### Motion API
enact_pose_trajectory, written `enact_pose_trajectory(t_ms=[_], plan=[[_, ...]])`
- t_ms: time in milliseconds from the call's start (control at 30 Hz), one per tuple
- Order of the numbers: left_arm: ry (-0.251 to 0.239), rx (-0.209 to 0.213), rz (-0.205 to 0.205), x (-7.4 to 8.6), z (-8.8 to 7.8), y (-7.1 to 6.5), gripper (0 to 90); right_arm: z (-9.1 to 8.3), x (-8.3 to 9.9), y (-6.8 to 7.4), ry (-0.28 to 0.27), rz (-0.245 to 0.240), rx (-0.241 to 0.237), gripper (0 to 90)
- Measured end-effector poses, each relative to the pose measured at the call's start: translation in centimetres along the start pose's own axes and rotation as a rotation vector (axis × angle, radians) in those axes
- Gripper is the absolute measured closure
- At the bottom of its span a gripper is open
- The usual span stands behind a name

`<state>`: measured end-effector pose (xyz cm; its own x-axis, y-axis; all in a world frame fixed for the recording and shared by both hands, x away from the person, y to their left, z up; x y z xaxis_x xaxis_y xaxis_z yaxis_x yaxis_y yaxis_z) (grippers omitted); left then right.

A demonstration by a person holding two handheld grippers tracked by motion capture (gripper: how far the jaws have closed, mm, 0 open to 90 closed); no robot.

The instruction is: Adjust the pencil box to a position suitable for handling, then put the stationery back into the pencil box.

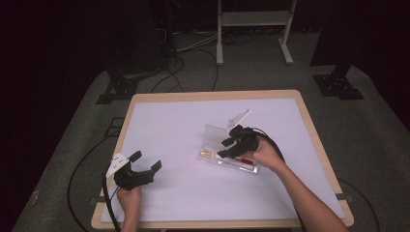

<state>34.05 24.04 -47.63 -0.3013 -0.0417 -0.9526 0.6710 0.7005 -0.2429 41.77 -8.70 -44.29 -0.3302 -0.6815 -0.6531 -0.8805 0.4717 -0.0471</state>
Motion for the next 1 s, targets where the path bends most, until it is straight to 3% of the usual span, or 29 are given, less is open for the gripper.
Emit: enact_pose_trajectory(t_ms=[1000], plan=[[0.003,-0.001,0.001,0.0,0.1,-0.2,0.0,-2.8,4.2,-0.6,-0.028,0.076,0.012,42.7]])
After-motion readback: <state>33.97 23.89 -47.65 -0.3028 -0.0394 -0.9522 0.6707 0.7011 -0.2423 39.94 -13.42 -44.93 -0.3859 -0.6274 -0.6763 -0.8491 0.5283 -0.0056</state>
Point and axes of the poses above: each handheld gripper's, and its own axes: z roughly forward along the jaws, x roughly out of its underside, y roughly to its left, the point moved 5 cm from there along z, roughly forward along the jaws, and after that the axes turned 12 degrees about x, right-handed, at the moved point
